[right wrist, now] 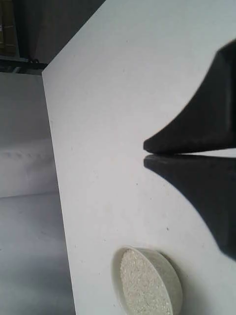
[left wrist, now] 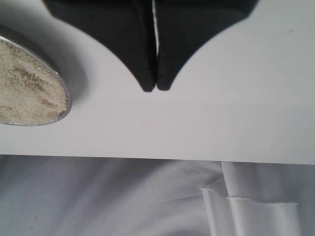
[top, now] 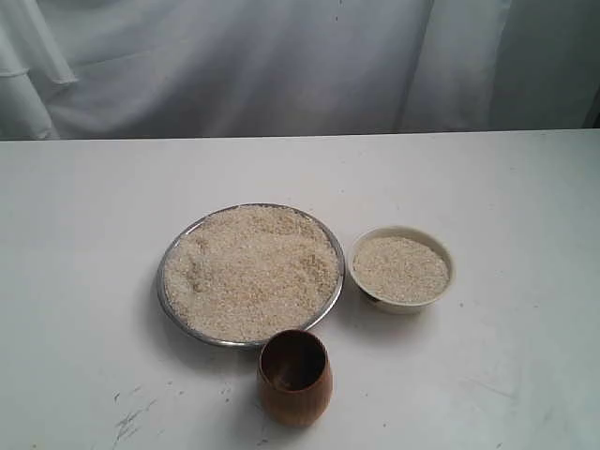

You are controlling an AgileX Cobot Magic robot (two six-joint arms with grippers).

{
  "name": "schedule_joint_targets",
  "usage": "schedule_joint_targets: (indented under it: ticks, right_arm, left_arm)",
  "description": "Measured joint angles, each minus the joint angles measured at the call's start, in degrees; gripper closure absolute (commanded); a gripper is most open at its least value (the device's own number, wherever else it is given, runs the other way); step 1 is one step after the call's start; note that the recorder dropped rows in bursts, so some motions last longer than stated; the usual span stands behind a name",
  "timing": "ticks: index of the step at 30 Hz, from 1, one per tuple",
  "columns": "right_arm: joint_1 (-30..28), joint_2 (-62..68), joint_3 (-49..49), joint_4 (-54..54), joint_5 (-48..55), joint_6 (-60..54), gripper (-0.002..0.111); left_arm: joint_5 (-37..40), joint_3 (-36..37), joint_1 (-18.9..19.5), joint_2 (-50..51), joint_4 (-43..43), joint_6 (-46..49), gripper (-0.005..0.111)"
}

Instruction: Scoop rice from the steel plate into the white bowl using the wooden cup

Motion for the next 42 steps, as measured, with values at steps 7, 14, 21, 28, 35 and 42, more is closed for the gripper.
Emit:
schedule_joint_targets:
  ticks: [7,14,21,28,35,42]
  right_arm:
    - [0.0,0.0,0.0,0.0,0.0,-0.1,0.108]
    - [0.0,0.0,0.0,0.0,-8.3,-0.1,0.108]
    - [0.0,0.0,0.0,0.1,-24.0,0.3,0.108]
    - [0.0,0.0,0.0,0.5,-34.0,1.6,0.108]
    - [0.0,-0.1,0.0,1.1,-49.5,1.8,0.108]
    - [0.0,-0.1,-3.1,6.5,-49.6,1.7,0.108]
  left_arm:
    - [0.0,0.0,0.0,0.0,0.0,0.0,0.107]
    - [0.0,0.0,0.0,0.0,0.0,0.0,0.107]
    - [0.0,0.0,0.0,0.0,0.0,0.0,0.107]
    - [0.0,0.0,0.0,0.0,0.0,0.0,0.107]
    - [0.0,0.0,0.0,0.0,0.0,0.0,0.107]
    - [0.0,0.0,0.0,0.0,0.0,0.0,0.107]
